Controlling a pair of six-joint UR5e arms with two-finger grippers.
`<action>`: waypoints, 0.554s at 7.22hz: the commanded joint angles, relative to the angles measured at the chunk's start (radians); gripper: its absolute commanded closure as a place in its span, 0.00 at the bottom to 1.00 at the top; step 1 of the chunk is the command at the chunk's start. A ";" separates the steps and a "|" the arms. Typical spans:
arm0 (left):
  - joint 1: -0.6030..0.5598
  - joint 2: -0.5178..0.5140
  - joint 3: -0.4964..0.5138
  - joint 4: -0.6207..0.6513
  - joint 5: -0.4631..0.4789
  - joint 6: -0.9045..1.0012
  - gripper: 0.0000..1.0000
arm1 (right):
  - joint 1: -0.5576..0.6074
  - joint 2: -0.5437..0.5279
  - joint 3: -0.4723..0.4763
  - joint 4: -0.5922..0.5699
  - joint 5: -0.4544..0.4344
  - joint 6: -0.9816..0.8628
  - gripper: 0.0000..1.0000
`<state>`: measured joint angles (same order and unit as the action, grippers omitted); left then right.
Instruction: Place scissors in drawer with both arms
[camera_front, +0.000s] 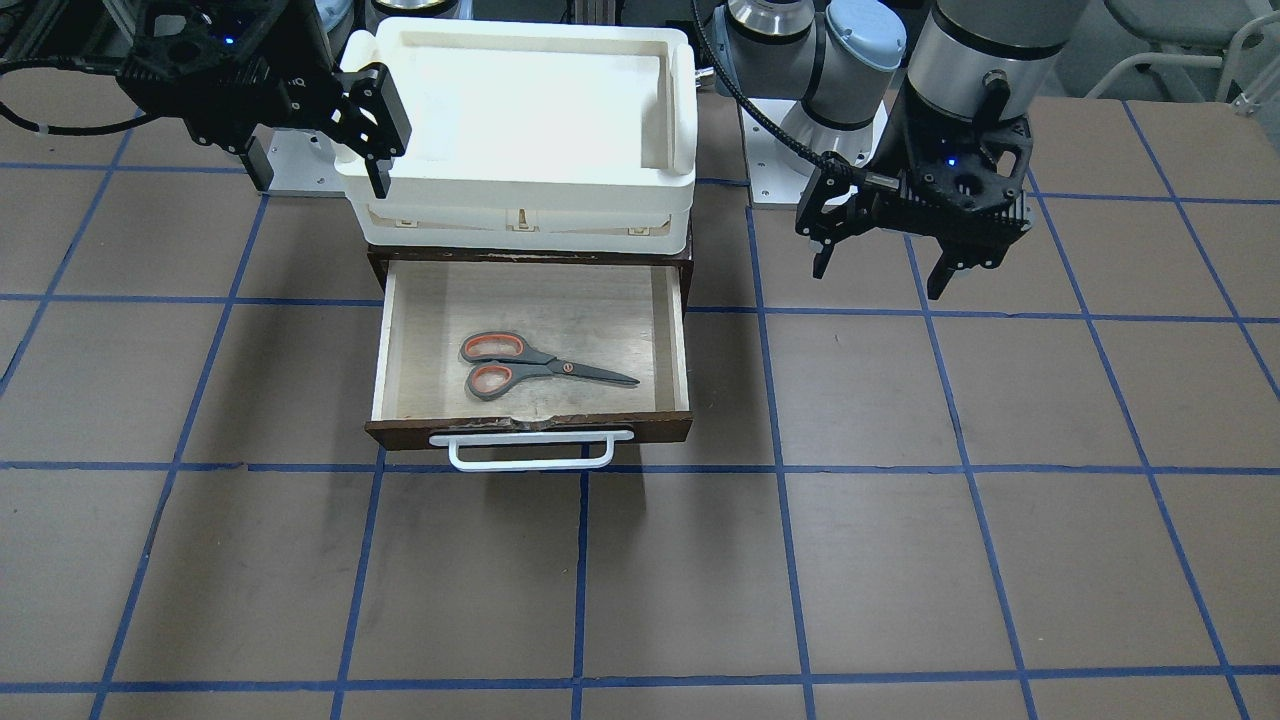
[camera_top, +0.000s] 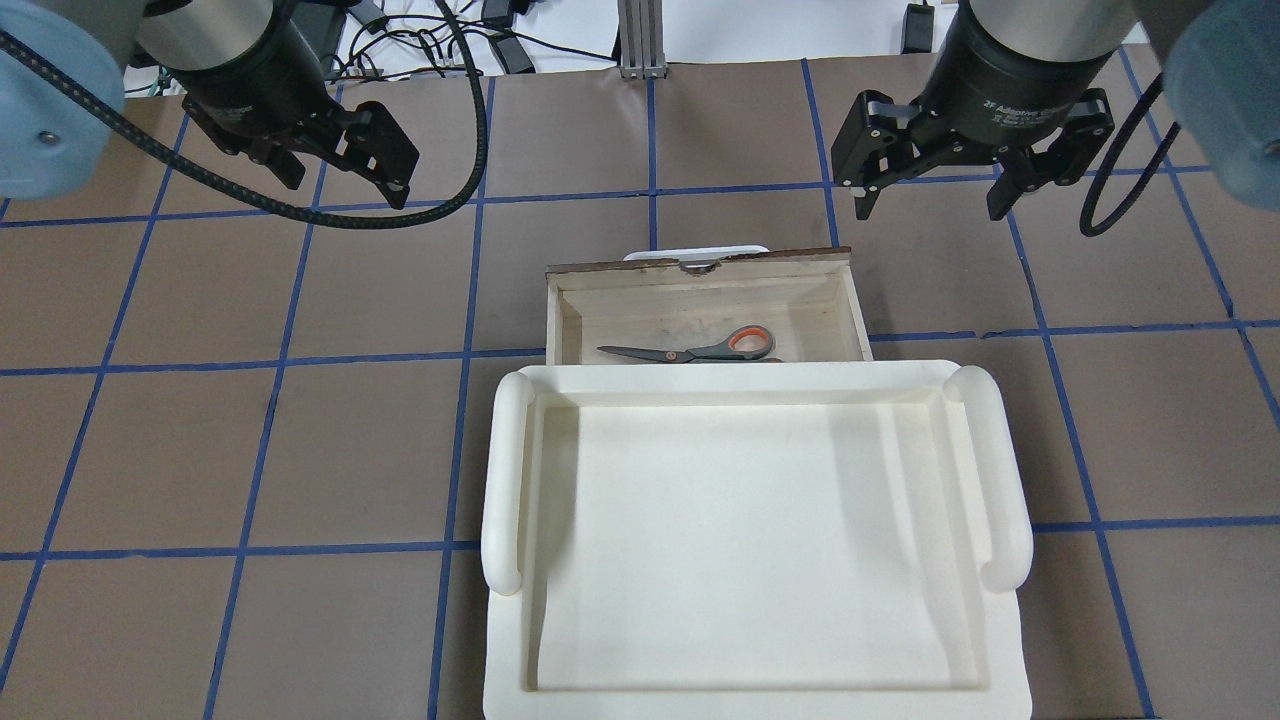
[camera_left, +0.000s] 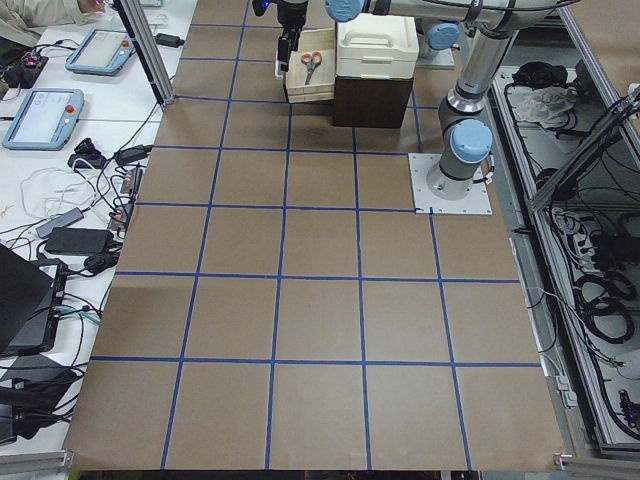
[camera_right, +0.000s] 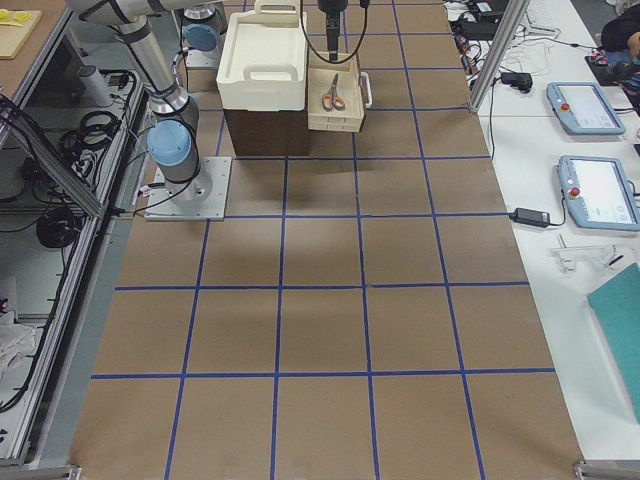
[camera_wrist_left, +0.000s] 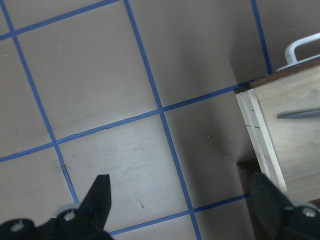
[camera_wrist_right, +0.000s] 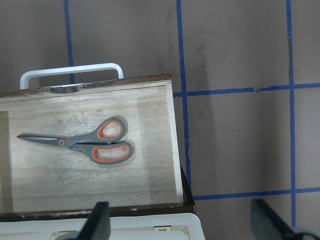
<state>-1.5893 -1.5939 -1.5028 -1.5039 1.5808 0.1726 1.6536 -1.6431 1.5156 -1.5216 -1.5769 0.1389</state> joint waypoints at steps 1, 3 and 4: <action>-0.005 0.012 -0.005 0.002 -0.005 -0.056 0.00 | 0.000 -0.004 0.000 0.000 0.000 -0.002 0.00; 0.000 0.035 -0.010 -0.012 0.011 -0.056 0.00 | 0.000 -0.004 0.000 0.001 0.000 0.005 0.00; 0.000 0.040 -0.022 -0.010 0.007 -0.056 0.00 | 0.000 -0.004 0.000 0.000 0.000 0.005 0.00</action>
<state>-1.5906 -1.5624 -1.5140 -1.5114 1.5879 0.1173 1.6532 -1.6473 1.5156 -1.5207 -1.5769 0.1416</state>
